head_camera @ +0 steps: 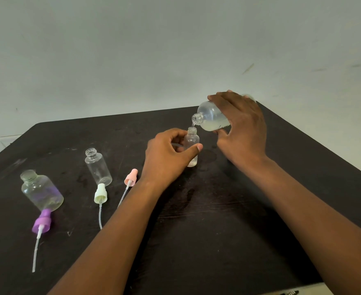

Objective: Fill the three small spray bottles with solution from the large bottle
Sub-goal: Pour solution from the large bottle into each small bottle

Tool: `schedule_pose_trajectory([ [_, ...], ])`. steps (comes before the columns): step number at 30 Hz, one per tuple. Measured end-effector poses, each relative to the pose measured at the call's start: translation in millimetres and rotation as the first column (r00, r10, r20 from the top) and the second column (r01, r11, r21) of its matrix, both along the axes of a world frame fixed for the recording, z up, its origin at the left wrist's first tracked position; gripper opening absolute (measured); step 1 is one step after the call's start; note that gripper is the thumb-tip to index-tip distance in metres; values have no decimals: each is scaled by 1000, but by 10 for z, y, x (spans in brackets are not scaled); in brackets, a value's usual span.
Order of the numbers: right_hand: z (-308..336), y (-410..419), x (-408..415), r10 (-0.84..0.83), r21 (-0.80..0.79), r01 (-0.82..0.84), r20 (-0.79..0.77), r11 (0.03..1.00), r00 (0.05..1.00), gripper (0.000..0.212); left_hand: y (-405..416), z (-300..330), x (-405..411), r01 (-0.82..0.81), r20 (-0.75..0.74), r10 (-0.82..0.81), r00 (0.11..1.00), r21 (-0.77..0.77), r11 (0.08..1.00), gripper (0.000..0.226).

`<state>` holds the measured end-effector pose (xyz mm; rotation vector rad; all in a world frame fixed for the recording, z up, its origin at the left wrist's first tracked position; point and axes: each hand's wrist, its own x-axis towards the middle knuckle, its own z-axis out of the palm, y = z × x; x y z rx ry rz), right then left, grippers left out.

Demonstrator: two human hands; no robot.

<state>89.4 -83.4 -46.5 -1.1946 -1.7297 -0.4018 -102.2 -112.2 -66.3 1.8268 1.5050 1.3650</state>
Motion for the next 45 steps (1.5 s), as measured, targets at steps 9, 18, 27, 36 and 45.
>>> schedule_pose_trajectory([
  [9, 0, -6, 4, -2, -9, 2, 2, 1000, 1000, 75, 19, -20, 1, 0, -8, 0, 1000, 11, 1000, 30],
  [18, 10, -19, -5, -5, -8, 5, 6, 1000, 1000, 76, 19, -15, 0, -1, -19, 1, 1000, 15, 1000, 31],
  [27, 12, -27, -6, -4, -17, 4, 0, 1000, 1000, 75, 15, -21, -2, 6, 8, -6, 1000, 0, 1000, 29],
  [36, 23, -43, -8, -2, -26, 2, 0, 1000, 1000, 75, 11, -13, 6, 16, 3, -16, 1000, 3, 1000, 29],
  [45, 19, -35, -6, -3, -23, 3, -5, 1000, 1000, 75, 6, -14, 4, 9, -7, -9, 1000, 13, 1000, 29],
])
